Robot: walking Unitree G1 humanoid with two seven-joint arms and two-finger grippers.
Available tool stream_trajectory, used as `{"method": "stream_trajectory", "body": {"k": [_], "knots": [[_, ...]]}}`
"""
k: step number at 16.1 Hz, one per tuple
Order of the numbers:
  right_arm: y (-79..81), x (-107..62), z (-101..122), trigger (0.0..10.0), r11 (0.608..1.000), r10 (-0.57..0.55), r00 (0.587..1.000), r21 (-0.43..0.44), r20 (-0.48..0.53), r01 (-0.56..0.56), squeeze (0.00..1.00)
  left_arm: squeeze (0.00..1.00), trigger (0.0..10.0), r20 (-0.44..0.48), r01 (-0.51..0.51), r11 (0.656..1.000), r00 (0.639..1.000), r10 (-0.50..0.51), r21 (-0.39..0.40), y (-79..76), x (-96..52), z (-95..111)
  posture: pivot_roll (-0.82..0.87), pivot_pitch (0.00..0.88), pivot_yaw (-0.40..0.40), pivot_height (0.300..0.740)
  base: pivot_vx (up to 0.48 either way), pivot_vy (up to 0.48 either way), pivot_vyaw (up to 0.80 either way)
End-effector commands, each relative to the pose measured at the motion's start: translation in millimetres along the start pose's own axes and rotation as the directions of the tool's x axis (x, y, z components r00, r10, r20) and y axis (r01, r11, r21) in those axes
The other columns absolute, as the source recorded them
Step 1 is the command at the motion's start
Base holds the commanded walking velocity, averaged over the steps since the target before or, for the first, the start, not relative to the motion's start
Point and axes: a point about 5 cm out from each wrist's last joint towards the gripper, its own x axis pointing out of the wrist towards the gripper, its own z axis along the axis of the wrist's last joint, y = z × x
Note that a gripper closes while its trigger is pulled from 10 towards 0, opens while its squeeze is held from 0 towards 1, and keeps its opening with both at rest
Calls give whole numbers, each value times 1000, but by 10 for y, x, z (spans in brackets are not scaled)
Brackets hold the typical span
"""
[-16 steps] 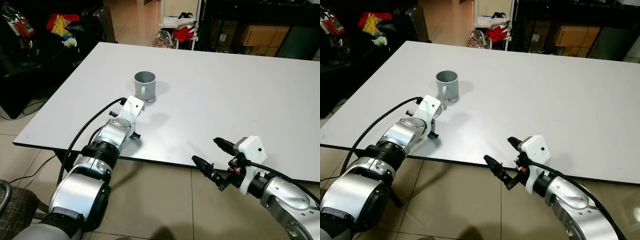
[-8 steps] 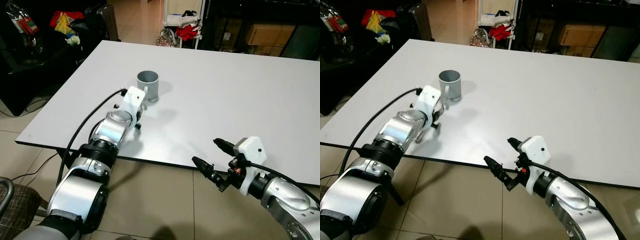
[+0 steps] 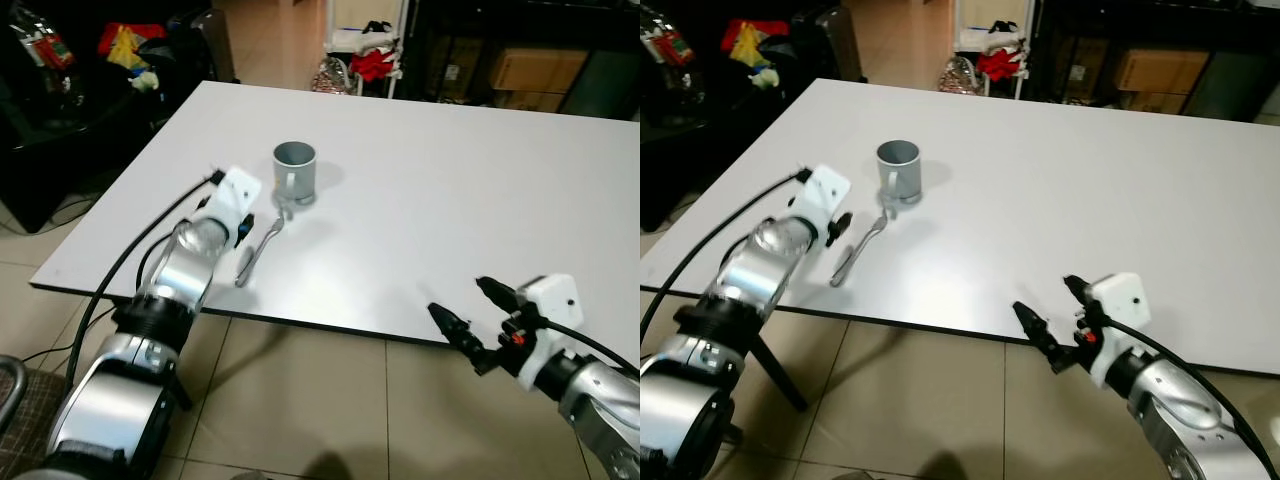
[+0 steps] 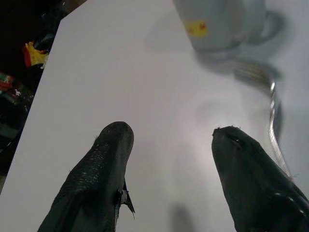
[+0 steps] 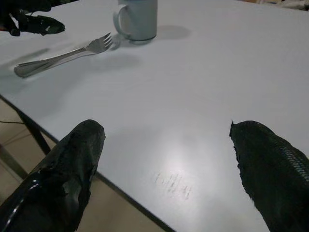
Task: Setting the table
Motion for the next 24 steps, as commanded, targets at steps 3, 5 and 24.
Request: {"method": "stream_trajectory", "body": {"k": [3,5,24], "knots": [[43,2,-27,10000,1000,28,1000,-6,-5,-28,0,0,10000,37,39,999,999,-40,35,-111,21,13,-133,0,18,740,0,0,0],[160,67,-3,10000,996,82,997,-18,6,-82,0,0,10000,39,101,993,994,-104,67,-294,43,-15,-138,0,23,740,0,0,0],[277,90,-4,10000,988,149,989,-30,-3,-149,0,0,10000,-3,242,970,970,-242,-31,-638,54,-155,-146,0,26,740,0,0,0]]}}
